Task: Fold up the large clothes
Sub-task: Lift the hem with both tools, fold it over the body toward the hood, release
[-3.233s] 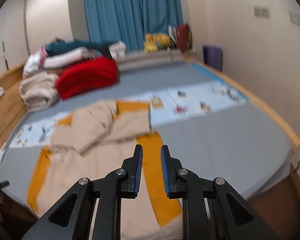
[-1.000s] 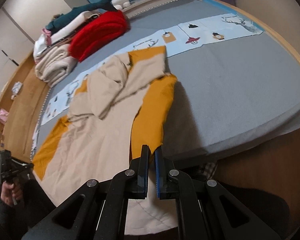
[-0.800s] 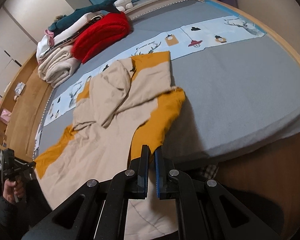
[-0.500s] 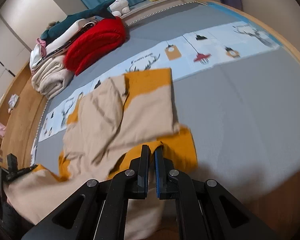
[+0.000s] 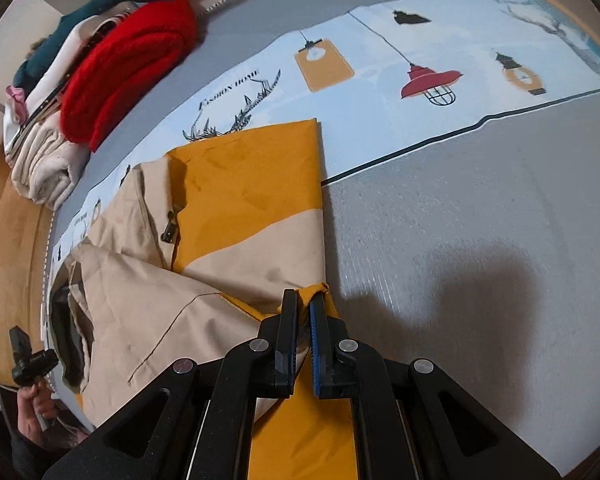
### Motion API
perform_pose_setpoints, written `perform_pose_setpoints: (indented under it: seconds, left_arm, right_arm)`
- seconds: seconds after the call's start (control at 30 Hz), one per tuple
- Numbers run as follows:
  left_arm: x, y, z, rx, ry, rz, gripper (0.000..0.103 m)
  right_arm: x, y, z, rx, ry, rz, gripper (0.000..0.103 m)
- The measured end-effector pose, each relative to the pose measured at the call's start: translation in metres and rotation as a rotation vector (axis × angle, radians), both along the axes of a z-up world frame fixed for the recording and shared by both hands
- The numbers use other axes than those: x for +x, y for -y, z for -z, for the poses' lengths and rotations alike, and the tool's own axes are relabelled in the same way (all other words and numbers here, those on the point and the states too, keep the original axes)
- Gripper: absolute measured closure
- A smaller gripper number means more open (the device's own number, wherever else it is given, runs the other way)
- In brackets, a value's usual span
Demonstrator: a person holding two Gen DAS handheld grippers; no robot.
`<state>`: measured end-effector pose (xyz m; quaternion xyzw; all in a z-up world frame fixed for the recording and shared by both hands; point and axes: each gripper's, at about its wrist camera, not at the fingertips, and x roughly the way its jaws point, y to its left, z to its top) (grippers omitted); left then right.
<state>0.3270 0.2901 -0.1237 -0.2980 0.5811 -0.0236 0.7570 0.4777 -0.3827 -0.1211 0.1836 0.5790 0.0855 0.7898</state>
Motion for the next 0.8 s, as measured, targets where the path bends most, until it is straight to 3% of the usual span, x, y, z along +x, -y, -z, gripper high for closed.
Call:
perform_pose_setpoints:
  seconds: [0.13, 0.2, 0.27, 0.33, 0.4, 0.47, 0.57, 0.67, 0.8]
  left_arm:
    - [-0.009, -0.023, -0.017, 0.030, 0.016, -0.053, 0.089]
    - [-0.022, -0.041, -0.028, 0.028, 0.054, -0.126, 0.089]
    - [-0.028, -0.044, -0.031, 0.042, 0.070, -0.138, 0.084]
    - [-0.035, -0.033, -0.030, 0.100, 0.072, -0.096, 0.063]
    - [-0.042, -0.010, -0.023, 0.189, 0.047, 0.010, 0.052]
    - [-0.046, 0.009, -0.014, 0.264, 0.026, 0.085, 0.051]
    - [-0.048, 0.034, -0.004, 0.346, 0.017, 0.168, 0.049]
    - [-0.042, 0.047, -0.001, 0.397, 0.040, 0.208, 0.045]
    - [-0.023, 0.056, 0.005, 0.404, 0.050, 0.209, 0.044]
  right_arm:
    - [0.005, 0.009, -0.002, 0.038, -0.038, 0.011, 0.096]
    - [0.000, 0.020, -0.011, 0.053, -0.016, 0.066, 0.089]
    - [-0.006, 0.031, -0.023, -0.043, 0.039, 0.132, 0.087]
    - [-0.013, 0.044, -0.029, -0.045, 0.073, 0.149, 0.086]
    - [-0.024, 0.046, -0.029, -0.031, 0.081, 0.108, 0.082]
    - [-0.032, 0.038, -0.025, -0.064, 0.080, 0.031, 0.075]
    - [-0.042, 0.013, -0.015, -0.160, 0.058, -0.100, 0.075]
    - [-0.042, -0.001, -0.006, -0.187, 0.047, -0.162, 0.075]
    - [-0.031, -0.006, 0.012, -0.195, 0.007, -0.166, 0.075]
